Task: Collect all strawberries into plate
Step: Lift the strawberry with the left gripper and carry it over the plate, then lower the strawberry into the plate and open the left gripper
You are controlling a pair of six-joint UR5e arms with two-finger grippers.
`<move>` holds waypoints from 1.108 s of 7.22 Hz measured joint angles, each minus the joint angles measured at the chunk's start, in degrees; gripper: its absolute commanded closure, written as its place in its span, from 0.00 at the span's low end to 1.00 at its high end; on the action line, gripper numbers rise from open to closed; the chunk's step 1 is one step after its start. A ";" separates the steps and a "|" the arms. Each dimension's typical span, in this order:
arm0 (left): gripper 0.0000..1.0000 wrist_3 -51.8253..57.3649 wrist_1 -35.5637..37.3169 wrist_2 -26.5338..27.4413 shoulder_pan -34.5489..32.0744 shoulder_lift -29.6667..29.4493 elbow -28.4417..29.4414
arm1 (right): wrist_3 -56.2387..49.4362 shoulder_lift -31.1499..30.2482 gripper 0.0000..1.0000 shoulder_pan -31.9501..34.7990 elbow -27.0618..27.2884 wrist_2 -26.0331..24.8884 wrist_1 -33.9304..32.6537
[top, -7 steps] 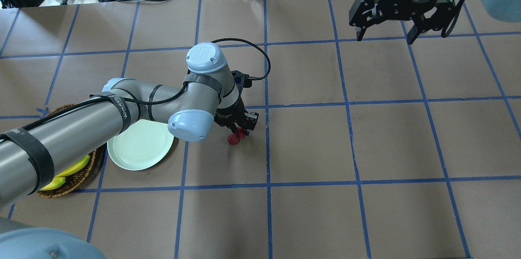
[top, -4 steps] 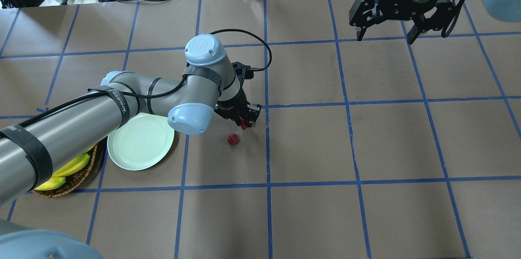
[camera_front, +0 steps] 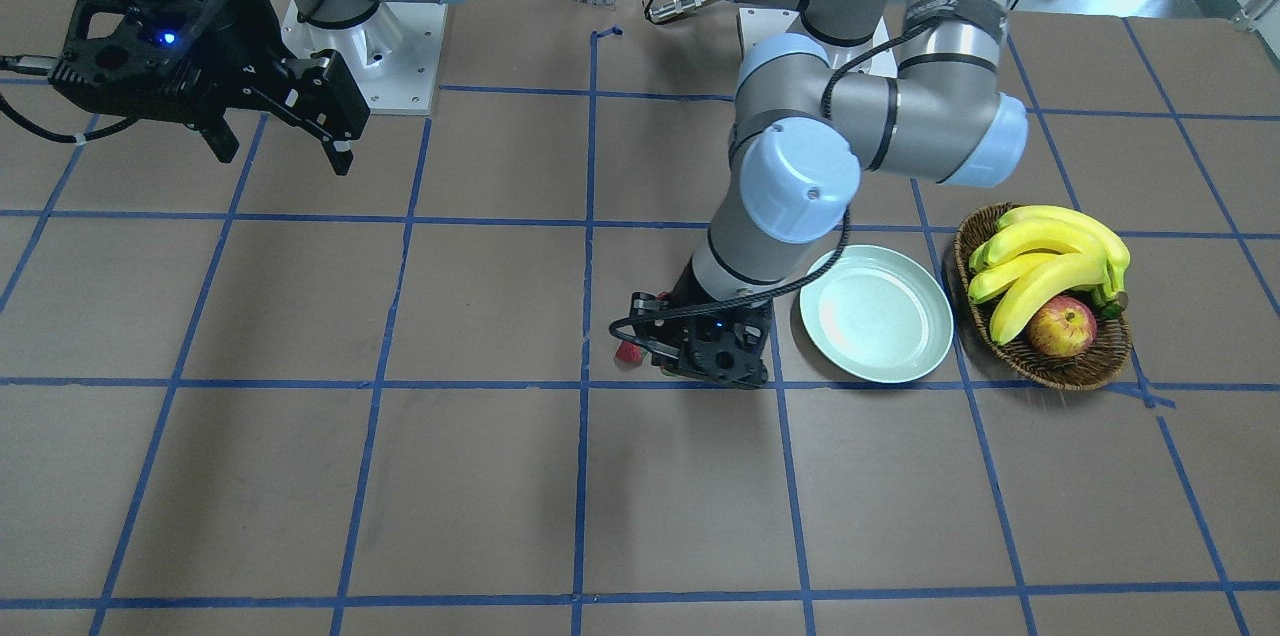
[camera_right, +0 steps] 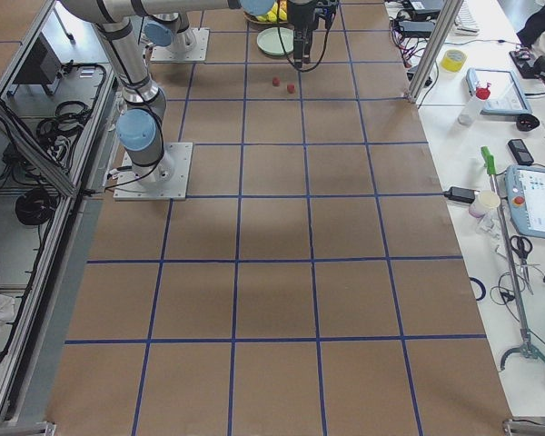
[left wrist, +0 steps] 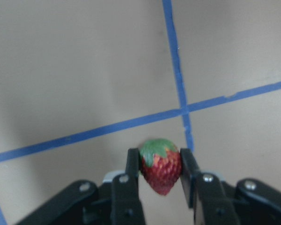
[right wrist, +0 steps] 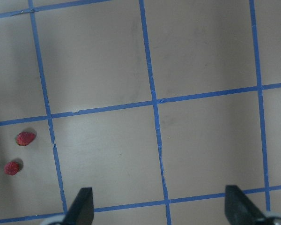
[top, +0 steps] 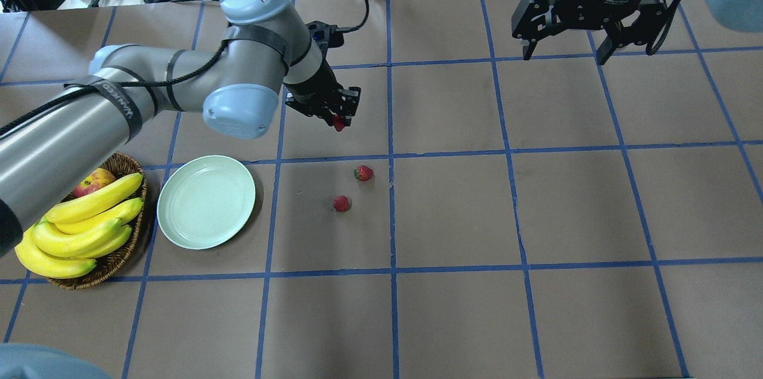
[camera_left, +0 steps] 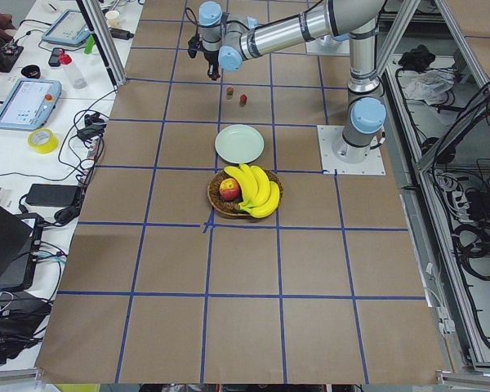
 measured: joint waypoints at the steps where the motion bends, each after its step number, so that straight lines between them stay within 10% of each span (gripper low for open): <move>1: 1.00 2.91 -1.17 1.05 5.01 0.84 0.13 | 0.00 0.01 0.00 0.00 0.00 -0.01 0.00; 8: 1.00 7.17 -13.33 15.18 20.38 1.59 -8.93 | 0.00 0.02 0.00 0.00 0.00 0.06 0.01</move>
